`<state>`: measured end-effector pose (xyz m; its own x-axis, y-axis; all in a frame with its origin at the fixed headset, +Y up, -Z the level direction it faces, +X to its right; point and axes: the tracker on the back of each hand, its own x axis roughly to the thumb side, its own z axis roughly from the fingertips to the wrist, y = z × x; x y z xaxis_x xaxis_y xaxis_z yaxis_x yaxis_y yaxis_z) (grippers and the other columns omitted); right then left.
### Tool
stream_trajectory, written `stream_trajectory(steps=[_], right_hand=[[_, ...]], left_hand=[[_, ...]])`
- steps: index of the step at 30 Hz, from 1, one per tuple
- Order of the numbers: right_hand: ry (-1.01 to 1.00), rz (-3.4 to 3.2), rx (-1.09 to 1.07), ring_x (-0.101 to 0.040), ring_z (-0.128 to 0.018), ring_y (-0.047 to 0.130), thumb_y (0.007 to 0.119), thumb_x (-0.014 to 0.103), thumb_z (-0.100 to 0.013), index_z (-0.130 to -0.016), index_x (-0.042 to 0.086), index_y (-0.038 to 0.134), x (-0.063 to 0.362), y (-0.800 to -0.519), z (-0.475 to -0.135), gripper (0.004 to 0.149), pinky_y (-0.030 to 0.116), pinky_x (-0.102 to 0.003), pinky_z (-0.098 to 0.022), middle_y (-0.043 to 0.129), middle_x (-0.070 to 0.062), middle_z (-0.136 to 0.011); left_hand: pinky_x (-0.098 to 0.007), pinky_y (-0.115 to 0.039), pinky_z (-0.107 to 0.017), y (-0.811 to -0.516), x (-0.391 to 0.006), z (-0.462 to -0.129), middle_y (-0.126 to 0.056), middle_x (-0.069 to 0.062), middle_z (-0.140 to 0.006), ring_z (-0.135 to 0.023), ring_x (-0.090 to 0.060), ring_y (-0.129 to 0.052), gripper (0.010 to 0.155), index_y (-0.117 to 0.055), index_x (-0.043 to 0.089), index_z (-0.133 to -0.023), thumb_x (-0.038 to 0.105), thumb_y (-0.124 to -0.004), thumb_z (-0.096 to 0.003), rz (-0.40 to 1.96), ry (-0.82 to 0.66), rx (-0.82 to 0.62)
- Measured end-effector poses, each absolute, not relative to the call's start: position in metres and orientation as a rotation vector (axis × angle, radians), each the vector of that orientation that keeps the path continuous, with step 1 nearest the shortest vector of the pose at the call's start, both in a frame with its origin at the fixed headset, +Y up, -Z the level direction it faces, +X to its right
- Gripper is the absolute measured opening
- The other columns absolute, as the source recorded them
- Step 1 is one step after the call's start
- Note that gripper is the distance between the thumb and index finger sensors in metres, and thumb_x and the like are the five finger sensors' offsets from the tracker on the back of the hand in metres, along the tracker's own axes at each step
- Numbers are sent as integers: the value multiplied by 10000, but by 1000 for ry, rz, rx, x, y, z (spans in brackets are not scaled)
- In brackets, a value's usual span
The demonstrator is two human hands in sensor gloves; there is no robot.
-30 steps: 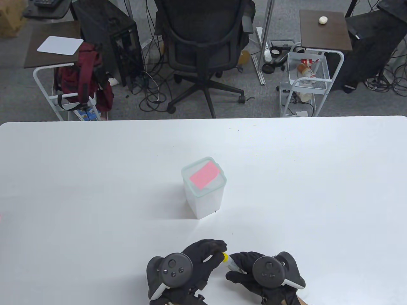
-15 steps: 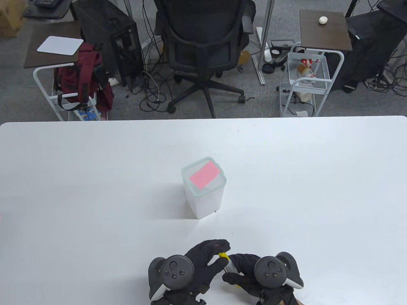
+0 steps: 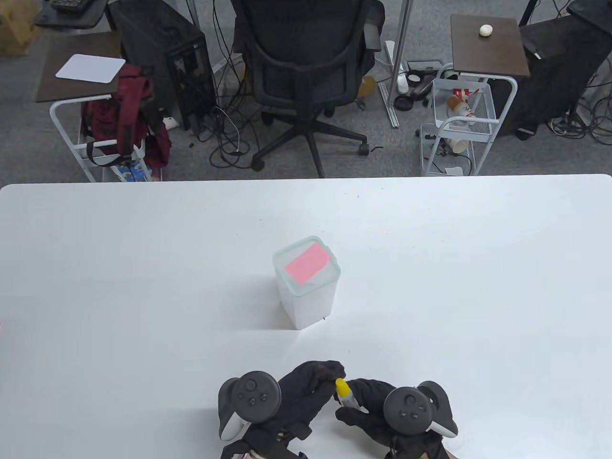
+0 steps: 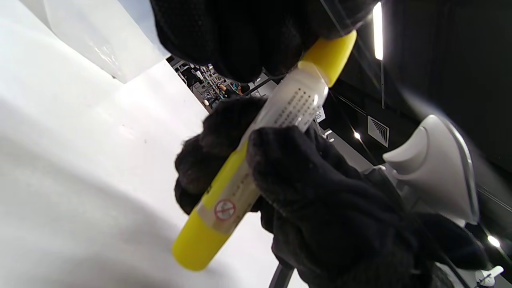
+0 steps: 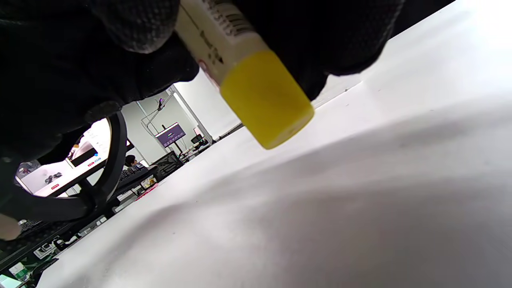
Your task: Squeeze liquid glue on card and attach to container
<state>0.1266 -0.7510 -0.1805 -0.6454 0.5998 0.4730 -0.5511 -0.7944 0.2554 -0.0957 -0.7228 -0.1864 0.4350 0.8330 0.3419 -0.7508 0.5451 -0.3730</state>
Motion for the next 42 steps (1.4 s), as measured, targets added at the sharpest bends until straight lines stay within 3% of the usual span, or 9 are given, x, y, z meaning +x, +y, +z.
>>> stream_trajectory(steps=[3,8,15,19,23,29,33,36,42], right_hand=[[133,2377,718,-270,-715,920,654,525,-517,-912,229,674,128,-753,-181,494,789,-416,-567,847,-23,-871],[130,2402,783,-270,-710,923,660,524,-512,-904,230,682,127,-753,-178,491,791,-414,-566,851,-20,-866],[145,2385,759,-268,-705,924,664,519,-512,-902,224,684,127,-754,-179,490,792,-412,-563,853,-20,-861],[137,2363,752,-267,-709,922,662,524,-514,-909,227,677,126,-753,-179,494,788,-413,-567,848,-20,-866],[135,2380,761,-275,-717,916,670,520,-510,-907,230,683,125,-753,-179,492,783,-417,-573,846,-24,-871],[138,2371,764,-277,-726,913,672,513,-509,-907,230,678,121,-753,-178,488,782,-420,-575,842,-26,-878],[146,2351,762,-274,-725,912,668,518,-512,-912,229,673,118,-753,-179,493,781,-417,-576,839,-24,-879],[136,2365,770,-278,-727,909,672,515,-510,-913,227,675,117,-752,-179,495,779,-420,-578,839,-27,-880],[152,2358,756,-282,-732,907,676,508,-510,-911,227,677,117,-755,-180,490,776,-424,-580,837,-30,-884]], left_hand=[[-385,-737,-716,-723,-91,-185,-774,81,-1027,-958,-204,-835,559,-597,329,-1055,560,-664,-551,1000,-529,-194],[-368,-767,-692,-719,-84,-181,-812,118,-947,-898,-171,-883,539,-620,344,-994,589,-693,-520,872,-514,-107],[-390,-741,-722,-718,-82,-181,-787,91,-1059,-984,-201,-840,505,-612,342,-1055,408,-660,-557,927,-585,-173],[-398,-707,-744,-720,-82,-179,-709,74,-1084,-1022,-219,-771,622,-516,311,-1097,551,-670,-544,890,-536,-135],[-373,-747,-714,-720,-85,-180,-792,129,-965,-931,-173,-854,531,-607,357,-993,569,-711,-518,887,-505,-102],[-388,-726,-743,-721,-88,-183,-784,137,-1067,-1005,-173,-825,492,-624,398,-1033,401,-682,-545,979,-625,-209],[-398,-694,-760,-724,-90,-183,-701,90,-1102,-1043,-207,-754,601,-524,341,-1087,524,-694,-540,949,-570,-186],[-401,-701,-752,-723,-91,-183,-727,110,-1039,-1024,-211,-767,566,-557,359,-1016,576,-708,-515,903,-542,-143],[-398,-702,-762,-723,-90,-185,-763,137,-1071,-1046,-186,-777,499,-599,394,-1037,414,-674,-544,953,-629,-218]])
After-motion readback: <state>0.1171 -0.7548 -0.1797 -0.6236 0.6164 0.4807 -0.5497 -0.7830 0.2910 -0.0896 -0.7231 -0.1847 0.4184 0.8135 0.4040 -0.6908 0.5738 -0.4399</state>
